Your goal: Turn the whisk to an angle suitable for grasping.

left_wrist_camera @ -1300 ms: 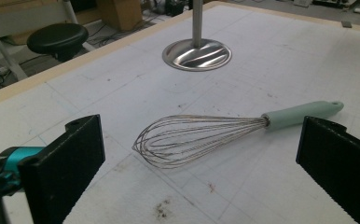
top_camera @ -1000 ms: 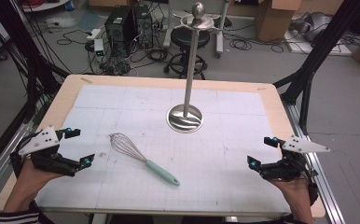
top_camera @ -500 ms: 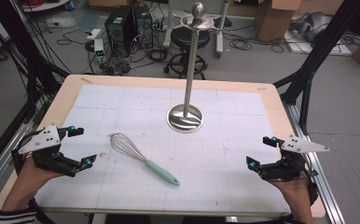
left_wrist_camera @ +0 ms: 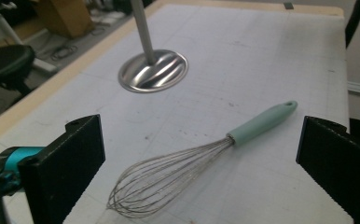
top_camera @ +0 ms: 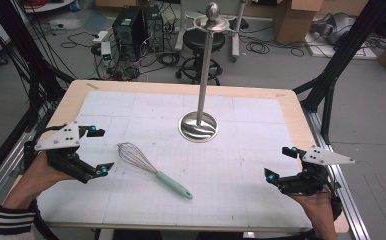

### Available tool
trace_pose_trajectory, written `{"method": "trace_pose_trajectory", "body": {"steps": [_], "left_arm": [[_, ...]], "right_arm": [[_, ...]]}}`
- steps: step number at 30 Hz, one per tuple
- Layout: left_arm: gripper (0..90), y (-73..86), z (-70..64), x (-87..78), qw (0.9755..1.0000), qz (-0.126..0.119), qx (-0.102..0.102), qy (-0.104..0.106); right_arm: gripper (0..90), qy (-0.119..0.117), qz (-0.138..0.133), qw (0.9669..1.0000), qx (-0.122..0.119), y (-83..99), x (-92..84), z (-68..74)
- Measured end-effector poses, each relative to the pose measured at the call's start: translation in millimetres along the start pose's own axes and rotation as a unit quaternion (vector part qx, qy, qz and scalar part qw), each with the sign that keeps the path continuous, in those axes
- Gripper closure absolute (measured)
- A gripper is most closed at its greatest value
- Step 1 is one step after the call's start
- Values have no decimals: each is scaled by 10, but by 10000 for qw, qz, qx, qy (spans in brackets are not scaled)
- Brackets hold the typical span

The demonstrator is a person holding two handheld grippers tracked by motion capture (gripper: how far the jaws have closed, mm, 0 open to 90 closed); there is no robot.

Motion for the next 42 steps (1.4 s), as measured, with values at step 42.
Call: {"method": "trace_pose_trajectory", "body": {"steps": [42], "left_arm": [[17,-216,-445,1196,9600,2016,1668,997]], "right_arm": [[5,-104,49,9999,-65,-37,51,18]]}}
Point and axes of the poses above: each handheld gripper's, and its own axes: x roughly forward along the jaws, y roughly out of its underside, z roughly to its left, the point moved 4 cm from there along x, roughly forward along the jaws, and after that the axes turned 8 degrees about -x, right-handed, at the moved point
